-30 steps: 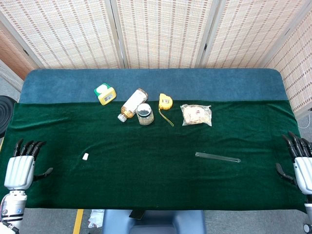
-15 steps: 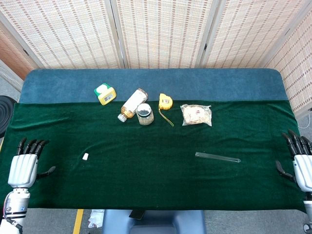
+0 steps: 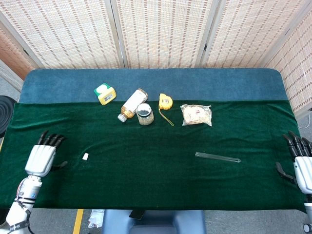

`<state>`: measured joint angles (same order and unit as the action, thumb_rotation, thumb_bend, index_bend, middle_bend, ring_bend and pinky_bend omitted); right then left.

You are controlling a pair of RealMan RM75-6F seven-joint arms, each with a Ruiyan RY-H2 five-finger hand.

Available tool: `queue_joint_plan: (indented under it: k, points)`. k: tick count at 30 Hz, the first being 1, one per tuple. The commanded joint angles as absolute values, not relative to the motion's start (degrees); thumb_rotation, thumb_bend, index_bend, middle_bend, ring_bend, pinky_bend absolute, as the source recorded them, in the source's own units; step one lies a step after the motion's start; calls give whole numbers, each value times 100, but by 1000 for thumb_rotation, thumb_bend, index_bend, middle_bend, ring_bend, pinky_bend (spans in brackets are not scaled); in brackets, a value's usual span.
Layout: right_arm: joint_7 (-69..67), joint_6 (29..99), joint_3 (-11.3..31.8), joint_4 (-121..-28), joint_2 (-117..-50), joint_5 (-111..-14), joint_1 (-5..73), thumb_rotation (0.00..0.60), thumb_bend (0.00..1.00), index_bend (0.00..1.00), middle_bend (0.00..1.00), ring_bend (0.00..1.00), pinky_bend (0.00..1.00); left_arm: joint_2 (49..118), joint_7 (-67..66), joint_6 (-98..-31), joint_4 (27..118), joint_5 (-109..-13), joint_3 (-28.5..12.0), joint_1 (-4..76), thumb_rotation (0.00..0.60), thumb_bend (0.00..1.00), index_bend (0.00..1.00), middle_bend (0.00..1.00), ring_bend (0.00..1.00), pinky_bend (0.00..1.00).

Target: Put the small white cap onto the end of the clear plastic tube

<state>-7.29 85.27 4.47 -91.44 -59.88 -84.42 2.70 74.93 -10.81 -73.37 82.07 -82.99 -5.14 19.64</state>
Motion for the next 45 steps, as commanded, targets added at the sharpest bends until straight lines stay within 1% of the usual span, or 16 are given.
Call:
queue_joint_plan:
  k: [1, 4, 8, 15, 22, 34, 45]
  points:
    - [-749, 8527, 439, -9129, -5984, -8422, 251, 600, 450, 0, 43, 44, 0, 7762, -869, -6829, 7733, -8390, -528, 2349, 600, 191, 249, 261, 196, 94]
    - [-761, 8575, 443, -9133, -5962, -8442, 231, 600, 450, 0, 43, 42, 0, 7870, -829, -6512, 7545, -8380, -527, 2560, 600, 185, 204, 261, 180, 80]
    - [-802, 8602, 448, -9121, -5958, -8440, 214, 600, 451, 0, 43, 43, 0, 8042, -819, -6295, 7387, -8389, -524, 2749, 600, 182, 160, 243, 154, 61]
    - [-822, 8591, 446, -9097, -5969, -8445, 214, 600, 450, 0, 43, 43, 0, 8199, -1101, -5869, 7289, -8128, -489, 2933, 600, 182, 133, 193, 109, 24]
    - [-828, 8561, 451, -9071, -5992, -8429, 223, 600, 450, 0, 43, 46, 0, 8244, -1185, -5852, 7288, -8001, -439, 2920, 600, 182, 132, 191, 103, 16]
    - [-895, 8603, 438, -9015, -6002, -8425, 174, 600, 450, 0, 43, 43, 0, 8404, -1256, -5729, 6995, -7760, -499, 3030, 600, 182, 132, 191, 102, 15]
    - [-985, 8577, 447, -8926, -6025, -8395, 167, 600, 450, 0, 43, 42, 0, 8293, -1539, -5655, 7134, -7488, -665, 3179, 600, 182, 135, 191, 102, 15]
